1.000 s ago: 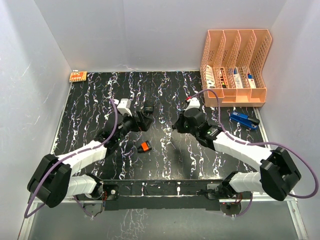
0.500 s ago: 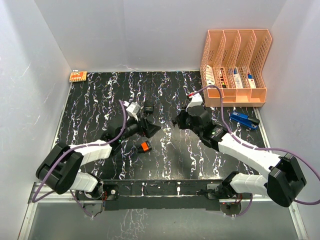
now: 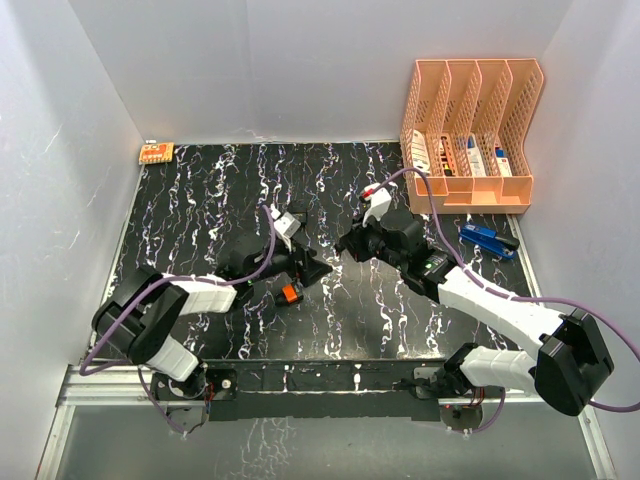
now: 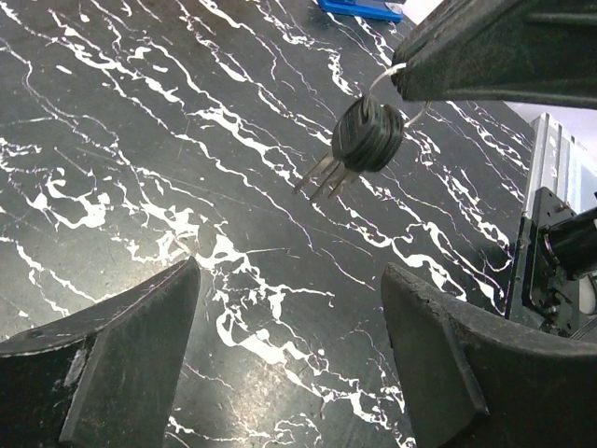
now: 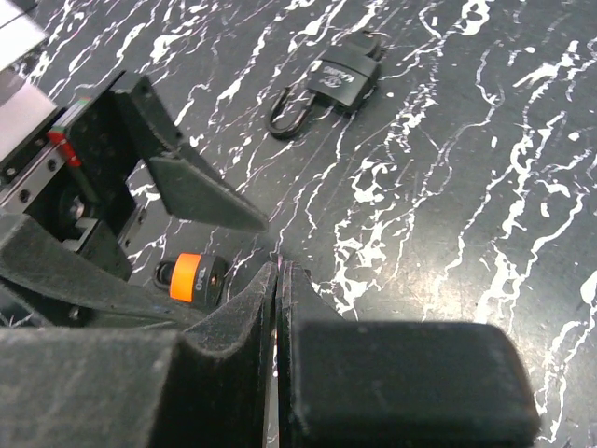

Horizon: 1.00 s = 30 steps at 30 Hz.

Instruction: Unlock with the key

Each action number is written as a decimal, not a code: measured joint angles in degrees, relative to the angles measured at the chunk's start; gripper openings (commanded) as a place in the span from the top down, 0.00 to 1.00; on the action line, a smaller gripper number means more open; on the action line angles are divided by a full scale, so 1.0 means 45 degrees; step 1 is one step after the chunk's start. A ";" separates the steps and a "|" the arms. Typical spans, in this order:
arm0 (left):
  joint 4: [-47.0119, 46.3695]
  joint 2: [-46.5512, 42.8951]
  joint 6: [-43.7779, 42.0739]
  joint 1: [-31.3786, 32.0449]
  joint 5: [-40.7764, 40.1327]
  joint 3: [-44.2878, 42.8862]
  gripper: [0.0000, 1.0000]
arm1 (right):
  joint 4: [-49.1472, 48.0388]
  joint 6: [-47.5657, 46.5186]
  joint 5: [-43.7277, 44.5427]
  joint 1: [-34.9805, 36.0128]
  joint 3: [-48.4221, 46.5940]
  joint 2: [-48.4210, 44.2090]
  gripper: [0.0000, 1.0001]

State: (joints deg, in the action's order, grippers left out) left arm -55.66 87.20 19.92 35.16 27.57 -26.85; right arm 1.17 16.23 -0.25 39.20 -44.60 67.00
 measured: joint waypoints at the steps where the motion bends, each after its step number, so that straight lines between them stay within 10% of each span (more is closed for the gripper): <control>1: -0.0117 0.0078 -0.0126 0.0029 0.0083 -0.0005 0.22 | 0.0000 -0.0189 -0.0243 -0.0005 0.0000 0.0000 1.00; 14: -0.1501 0.1185 -0.1734 0.0296 0.0942 -0.0335 0.30 | -0.0039 -0.1161 -0.2268 -0.0068 0.0000 0.0000 1.00; 21: -0.2040 0.1681 -0.2234 0.0622 0.1452 -0.0563 0.70 | -0.0039 -0.1268 -0.2404 -0.0073 0.0000 0.0000 1.00; 30: -0.2098 0.1695 -0.2409 0.0821 0.1647 -0.0588 0.91 | -0.0044 -0.1263 -0.2171 -0.0199 0.0000 0.0112 1.00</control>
State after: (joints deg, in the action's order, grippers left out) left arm -65.10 94.83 9.08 38.85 34.98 -29.50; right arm 0.97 10.55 -10.02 38.30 -44.60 67.51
